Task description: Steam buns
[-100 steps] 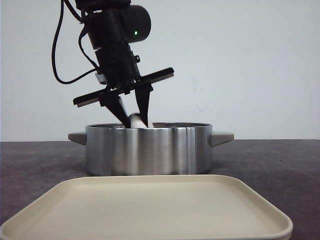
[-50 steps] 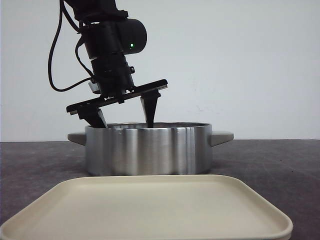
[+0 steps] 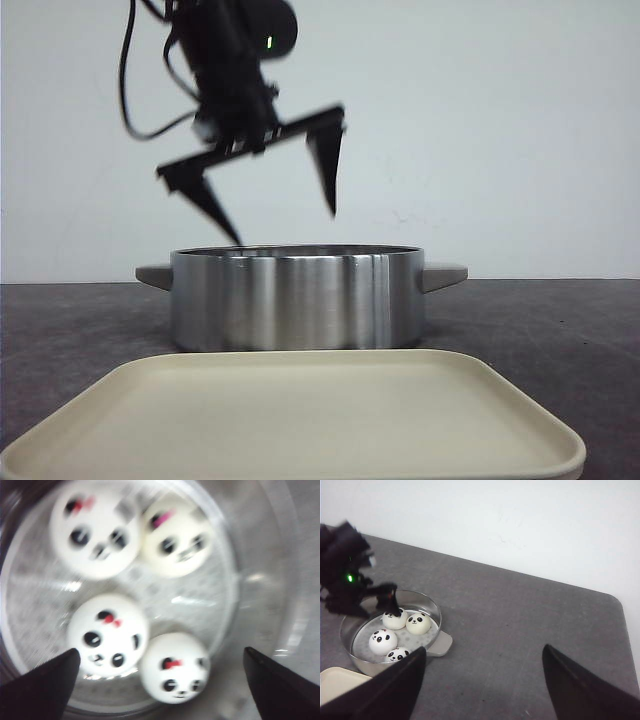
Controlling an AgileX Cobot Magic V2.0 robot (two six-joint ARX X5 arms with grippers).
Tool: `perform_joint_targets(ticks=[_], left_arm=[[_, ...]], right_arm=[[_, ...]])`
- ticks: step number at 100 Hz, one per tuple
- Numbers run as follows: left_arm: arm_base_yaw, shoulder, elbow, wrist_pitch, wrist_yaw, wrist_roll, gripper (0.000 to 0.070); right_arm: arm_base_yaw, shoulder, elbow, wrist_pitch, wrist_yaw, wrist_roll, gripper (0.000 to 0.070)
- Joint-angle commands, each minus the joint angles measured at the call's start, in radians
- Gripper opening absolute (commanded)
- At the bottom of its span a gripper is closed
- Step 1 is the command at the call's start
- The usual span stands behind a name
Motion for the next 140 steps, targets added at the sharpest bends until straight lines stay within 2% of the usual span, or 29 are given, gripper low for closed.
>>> perform_joint_targets(ticks=[1,5,9,16,22,23,36,47,56,68,81,87,100,110,121,132,140], left_arm=[[-0.004,0.019,0.105,-0.024,-0.021,0.061,0.0641],[-0.006,0.018,0.165,-0.057,-0.042,0.092,0.0635],[-0.01,0.018,0.229,-0.093,-0.073,0.138,0.0635],[-0.023,0.017,0.348,-0.169,-0.152,0.234,0.0606],[-0.034,0.011,0.444,-0.239,-0.226,0.299,0.0506],[-0.035,0.01,0.458,-0.25,-0.239,0.308,0.0485],[-0.067,-0.051,0.573,-0.34,-0.411,0.394,0.018],[-0.097,-0.149,0.575,-0.32,-0.46,0.447,0.0059],[-0.121,-0.237,0.575,-0.309,-0.464,0.487,0.0019],[-0.151,-0.348,0.575,-0.359,-0.465,0.539,0.0018],[-0.167,-0.453,0.574,-0.479,-0.465,0.61,0.0018],[-0.169,-0.5,0.572,-0.528,-0.465,0.612,0.0018],[-0.17,-0.64,0.527,-0.531,-0.447,0.592,0.0016],[-0.17,-0.753,0.48,-0.531,-0.429,0.555,0.0016],[-0.17,-0.892,0.386,-0.531,-0.421,0.511,0.0016],[-0.17,-1.05,0.228,-0.531,-0.417,0.465,0.0016],[-0.17,-1.173,0.072,-0.531,-0.419,0.46,0.0016]], right_arm=[[0.01,0.003,0.018,0.013,0.004,0.016,0.0468],[0.01,0.003,0.018,0.021,0.004,0.018,0.0447],[0.01,0.003,0.018,0.03,0.004,0.018,0.0385],[0.01,0.003,0.014,0.057,0.004,0.017,0.0181],[0.01,0.003,0.009,0.085,0.004,0.016,0.0011],[0.01,0.003,0.008,0.089,0.004,0.016,0.0],[0.01,0.003,-0.031,0.167,0.04,0.014,0.0001],[0.01,-0.005,-0.103,0.262,0.052,0.011,0.0003],[0.01,-0.02,-0.192,0.36,0.048,0.008,0.0005],[0.01,-0.045,-0.359,0.524,0.02,-0.011,0.0005],[0.01,-0.071,-0.555,0.718,-0.031,-0.054,0.0006],[0.01,-0.076,-0.642,0.813,-0.062,-0.076,0.0005],[0.01,-0.072,-0.765,0.962,-0.09,-0.095,0.0005],[0.01,-0.061,-0.814,1.017,-0.091,-0.095,0.0005],[0.01,-0.052,-0.829,1.021,-0.091,-0.1,0.0005],[0.01,-0.051,-0.829,1.025,-0.09,-0.124,0.0005],[0.009,-0.051,-0.829,1.044,-0.091,-0.141,0.0005]])
